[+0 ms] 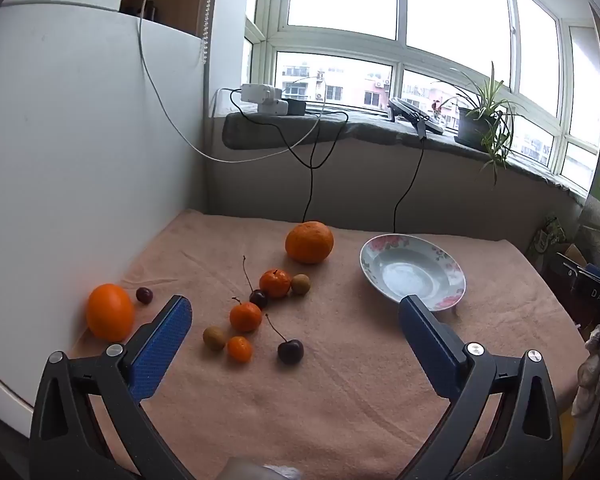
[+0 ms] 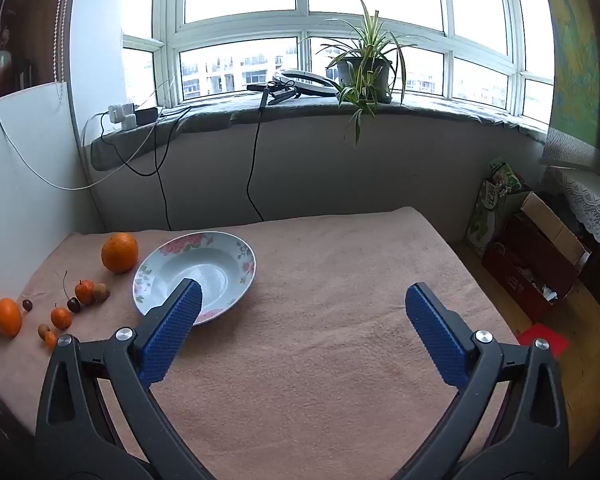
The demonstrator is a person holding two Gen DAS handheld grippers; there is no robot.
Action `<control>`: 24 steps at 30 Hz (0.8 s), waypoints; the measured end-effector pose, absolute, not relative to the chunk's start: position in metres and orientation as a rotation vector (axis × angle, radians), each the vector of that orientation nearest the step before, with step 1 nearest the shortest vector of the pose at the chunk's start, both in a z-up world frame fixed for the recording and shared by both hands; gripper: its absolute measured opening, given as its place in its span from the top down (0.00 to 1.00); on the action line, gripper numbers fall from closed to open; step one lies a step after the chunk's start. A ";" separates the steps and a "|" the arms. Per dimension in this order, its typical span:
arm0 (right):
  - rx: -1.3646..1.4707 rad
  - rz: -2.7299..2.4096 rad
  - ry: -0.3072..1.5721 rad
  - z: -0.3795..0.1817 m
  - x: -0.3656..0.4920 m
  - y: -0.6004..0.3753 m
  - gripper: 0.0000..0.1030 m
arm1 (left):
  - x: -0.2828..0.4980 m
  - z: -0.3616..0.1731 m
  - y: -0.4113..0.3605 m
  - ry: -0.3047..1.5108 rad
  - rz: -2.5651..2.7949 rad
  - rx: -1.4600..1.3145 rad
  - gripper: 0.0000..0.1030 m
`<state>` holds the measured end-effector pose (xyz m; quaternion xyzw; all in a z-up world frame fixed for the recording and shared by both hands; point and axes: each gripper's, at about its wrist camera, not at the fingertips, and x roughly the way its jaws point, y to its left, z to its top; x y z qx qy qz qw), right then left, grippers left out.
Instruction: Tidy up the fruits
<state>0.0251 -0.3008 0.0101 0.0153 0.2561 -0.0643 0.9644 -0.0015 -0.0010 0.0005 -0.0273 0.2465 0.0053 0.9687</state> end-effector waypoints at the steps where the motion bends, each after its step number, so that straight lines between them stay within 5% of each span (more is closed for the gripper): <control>1: 0.018 -0.138 0.514 0.010 0.026 -0.299 0.00 | -0.003 0.001 -0.002 0.494 0.009 -0.061 0.00; 24: 0.056 -0.093 0.503 0.016 0.022 -0.298 0.00 | 0.000 0.001 0.001 0.531 0.008 -0.103 0.01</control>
